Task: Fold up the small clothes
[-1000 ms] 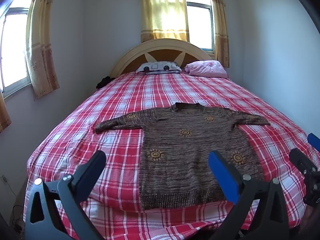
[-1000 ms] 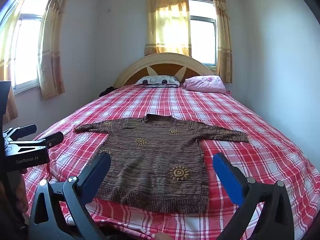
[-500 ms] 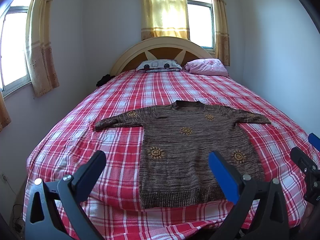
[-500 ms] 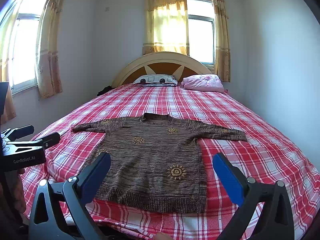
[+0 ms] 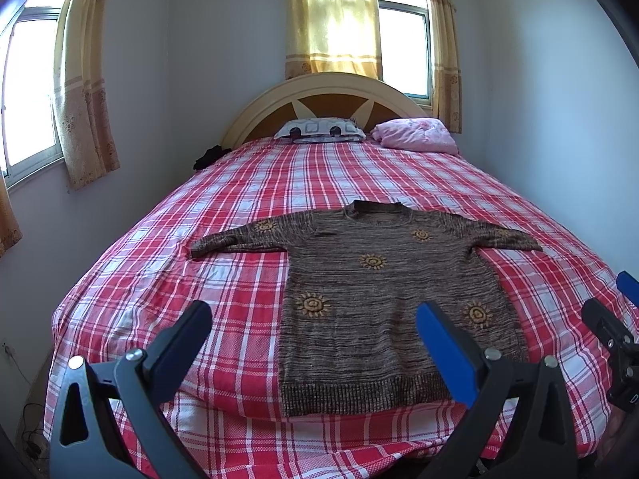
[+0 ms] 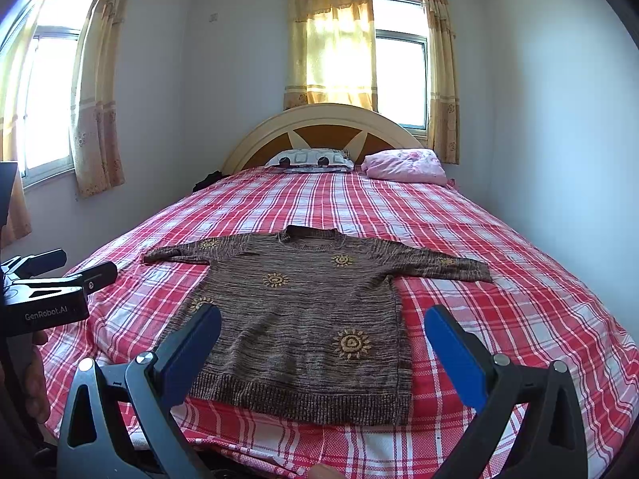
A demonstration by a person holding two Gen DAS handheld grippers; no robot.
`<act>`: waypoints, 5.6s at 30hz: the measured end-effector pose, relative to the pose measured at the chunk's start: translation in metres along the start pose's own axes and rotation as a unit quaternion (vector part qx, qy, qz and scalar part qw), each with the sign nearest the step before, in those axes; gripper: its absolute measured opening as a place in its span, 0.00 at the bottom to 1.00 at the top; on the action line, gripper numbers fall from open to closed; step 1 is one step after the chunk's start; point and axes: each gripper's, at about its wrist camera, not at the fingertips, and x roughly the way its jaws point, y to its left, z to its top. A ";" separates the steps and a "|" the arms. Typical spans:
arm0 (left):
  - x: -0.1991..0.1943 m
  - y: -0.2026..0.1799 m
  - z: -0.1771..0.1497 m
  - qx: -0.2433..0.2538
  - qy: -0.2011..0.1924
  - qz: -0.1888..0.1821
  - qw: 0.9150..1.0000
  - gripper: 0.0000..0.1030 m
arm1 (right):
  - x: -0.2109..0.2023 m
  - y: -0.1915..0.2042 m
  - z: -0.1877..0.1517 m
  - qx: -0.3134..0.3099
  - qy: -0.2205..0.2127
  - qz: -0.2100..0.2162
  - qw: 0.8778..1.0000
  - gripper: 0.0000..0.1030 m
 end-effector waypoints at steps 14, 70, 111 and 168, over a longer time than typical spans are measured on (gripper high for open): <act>0.001 0.001 -0.001 -0.001 0.001 -0.001 1.000 1.00 | 0.001 0.000 0.000 0.001 0.005 0.002 1.000 0.99; 0.103 0.024 -0.011 0.012 0.070 0.017 0.997 1.00 | 0.082 -0.053 -0.034 0.014 0.083 -0.021 0.996 0.99; 0.375 0.055 0.043 0.005 0.160 0.078 0.984 1.00 | 0.352 -0.355 -0.006 0.233 0.206 -0.146 0.939 0.66; 0.352 0.052 0.048 -0.032 0.153 0.035 0.987 1.00 | 0.365 -0.108 0.019 -0.022 0.194 0.095 0.976 0.64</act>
